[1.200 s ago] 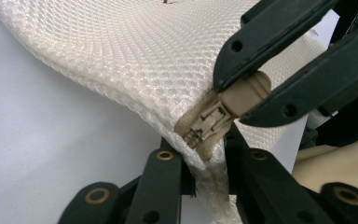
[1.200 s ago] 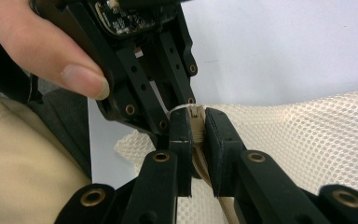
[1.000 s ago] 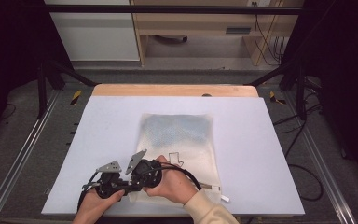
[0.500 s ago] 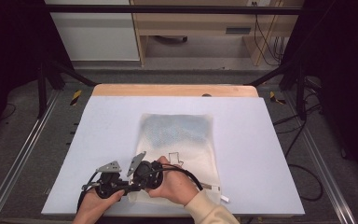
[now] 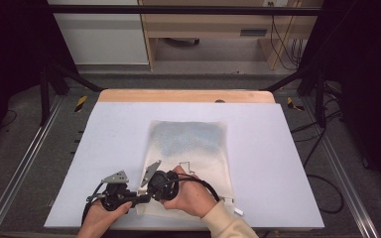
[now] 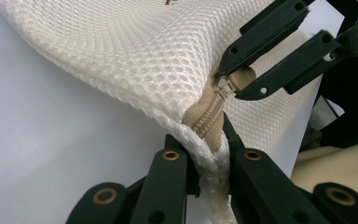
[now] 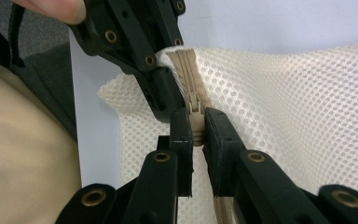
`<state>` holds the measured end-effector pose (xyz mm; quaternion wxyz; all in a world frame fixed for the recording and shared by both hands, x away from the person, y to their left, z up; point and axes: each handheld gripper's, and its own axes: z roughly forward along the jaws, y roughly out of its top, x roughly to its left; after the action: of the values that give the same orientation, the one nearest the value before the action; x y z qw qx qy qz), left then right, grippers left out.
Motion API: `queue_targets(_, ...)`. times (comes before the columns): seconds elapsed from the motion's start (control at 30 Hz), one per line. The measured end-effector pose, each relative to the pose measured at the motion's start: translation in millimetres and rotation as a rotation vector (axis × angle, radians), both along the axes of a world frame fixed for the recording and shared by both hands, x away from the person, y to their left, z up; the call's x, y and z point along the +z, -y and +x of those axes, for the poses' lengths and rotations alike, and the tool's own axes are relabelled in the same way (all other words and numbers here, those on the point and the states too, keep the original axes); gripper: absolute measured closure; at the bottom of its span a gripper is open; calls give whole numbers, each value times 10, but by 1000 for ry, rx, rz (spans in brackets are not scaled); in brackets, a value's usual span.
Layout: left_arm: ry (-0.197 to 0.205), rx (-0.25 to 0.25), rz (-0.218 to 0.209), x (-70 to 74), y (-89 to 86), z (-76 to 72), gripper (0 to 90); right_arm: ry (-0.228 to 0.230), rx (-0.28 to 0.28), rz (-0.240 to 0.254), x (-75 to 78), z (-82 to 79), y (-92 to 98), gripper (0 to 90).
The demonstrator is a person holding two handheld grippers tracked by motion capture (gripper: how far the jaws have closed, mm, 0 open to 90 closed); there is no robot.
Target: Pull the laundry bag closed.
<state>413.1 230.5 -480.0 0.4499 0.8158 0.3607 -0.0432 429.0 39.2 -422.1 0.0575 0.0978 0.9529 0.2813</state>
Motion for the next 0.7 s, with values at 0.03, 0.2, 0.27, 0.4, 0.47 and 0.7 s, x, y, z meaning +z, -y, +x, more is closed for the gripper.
queue_targets(0.03, -2, 0, 0, -2, 0, -1, 850, -3, 0, 0, -9, 5, 6, 823)
queue_targets(0.2, 1, 1, -2, 5, -4, 0, 850, -10, -9, -7, -29, 22, 39, 823)
queue_targets(0.27, 1, 1, -6, 7, -6, 0, 849, -9, -15, -9, -28, 28, 60, 823)
queue_targets(0.4, 1, -2, -2, -2, 4, -5, 849, -11, -17, -11, -36, 32, 68, 823)
queue_targets(0.47, 2, -2, -3, -4, 12, -7, 849, -9, -16, -13, -37, 29, 71, 823)
queue_targets(0.7, 10, -9, 0, -37, 111, 5, 849, -3, -31, -28, -45, 19, 151, 823)
